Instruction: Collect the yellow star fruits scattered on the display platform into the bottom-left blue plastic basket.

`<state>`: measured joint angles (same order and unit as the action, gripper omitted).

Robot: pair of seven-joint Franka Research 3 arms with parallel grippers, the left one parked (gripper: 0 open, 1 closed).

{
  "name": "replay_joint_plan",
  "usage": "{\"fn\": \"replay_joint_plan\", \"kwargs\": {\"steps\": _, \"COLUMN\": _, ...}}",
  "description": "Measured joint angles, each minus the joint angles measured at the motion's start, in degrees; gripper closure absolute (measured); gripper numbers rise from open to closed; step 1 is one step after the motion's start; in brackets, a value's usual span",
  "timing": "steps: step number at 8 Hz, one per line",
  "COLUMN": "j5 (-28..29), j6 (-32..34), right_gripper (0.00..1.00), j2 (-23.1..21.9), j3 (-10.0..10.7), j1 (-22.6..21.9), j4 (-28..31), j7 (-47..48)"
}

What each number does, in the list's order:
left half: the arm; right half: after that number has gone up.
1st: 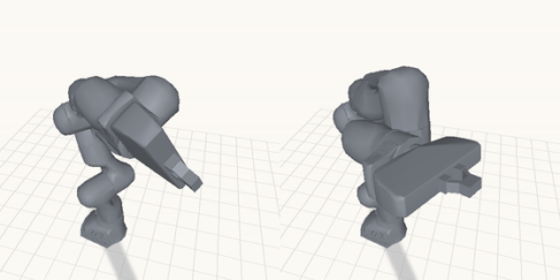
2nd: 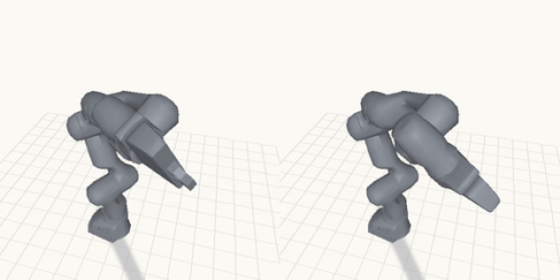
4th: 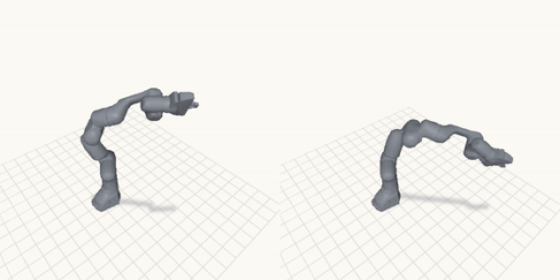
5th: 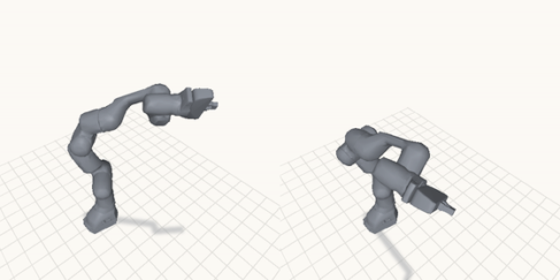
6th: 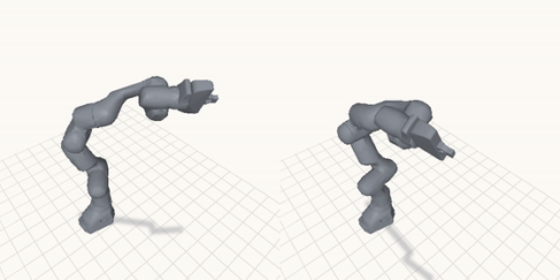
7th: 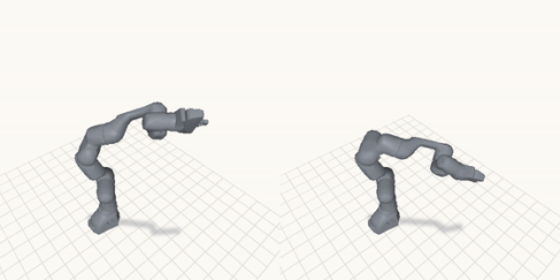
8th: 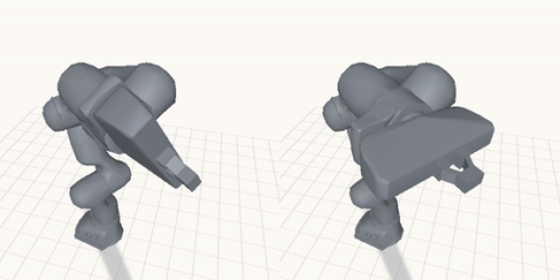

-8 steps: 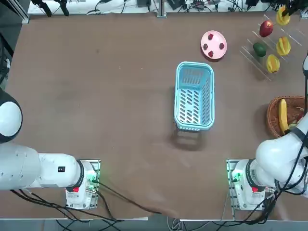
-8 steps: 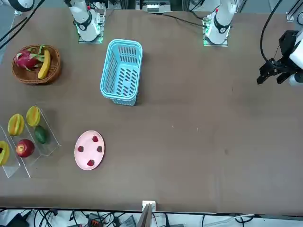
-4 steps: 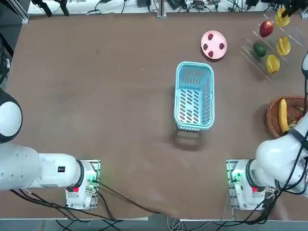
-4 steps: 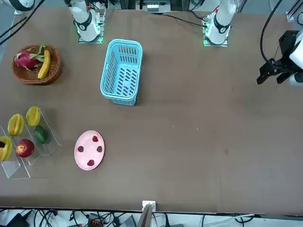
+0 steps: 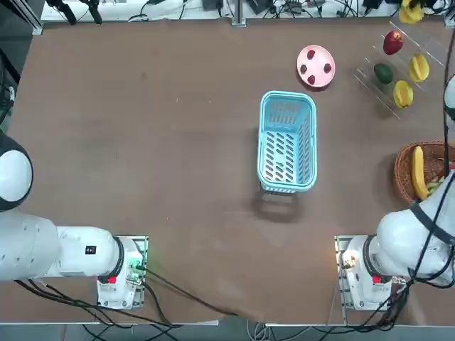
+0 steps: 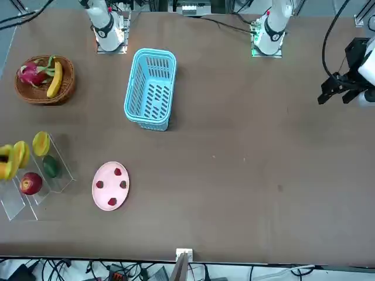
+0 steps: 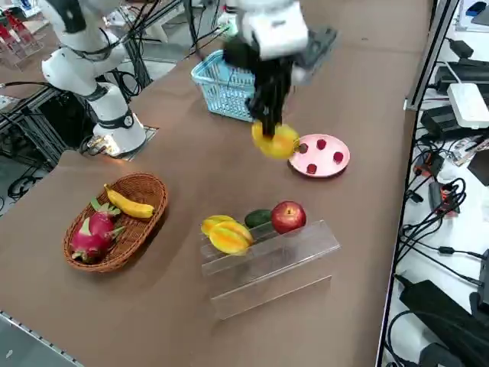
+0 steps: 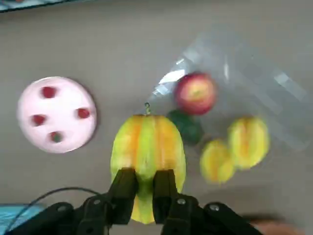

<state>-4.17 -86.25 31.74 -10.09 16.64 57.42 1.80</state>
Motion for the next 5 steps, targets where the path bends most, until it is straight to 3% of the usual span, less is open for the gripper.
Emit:
{"fn": "replay_joint_plan", "kwargs": {"steps": 3, "j5": 0.16, "j6": -2.64, "right_gripper": 0.77, "j2": -8.58, "j3": -0.58, "j1": -14.39, "j4": 15.1, "j7": 23.16}}
{"fn": "replay_joint_plan", "kwargs": {"steps": 5, "j5": 4.34, "j6": -7.29, "right_gripper": 0.77, "j2": -16.75, "j3": -0.7, "j1": -22.26, "j4": 28.67, "j7": 34.69}}
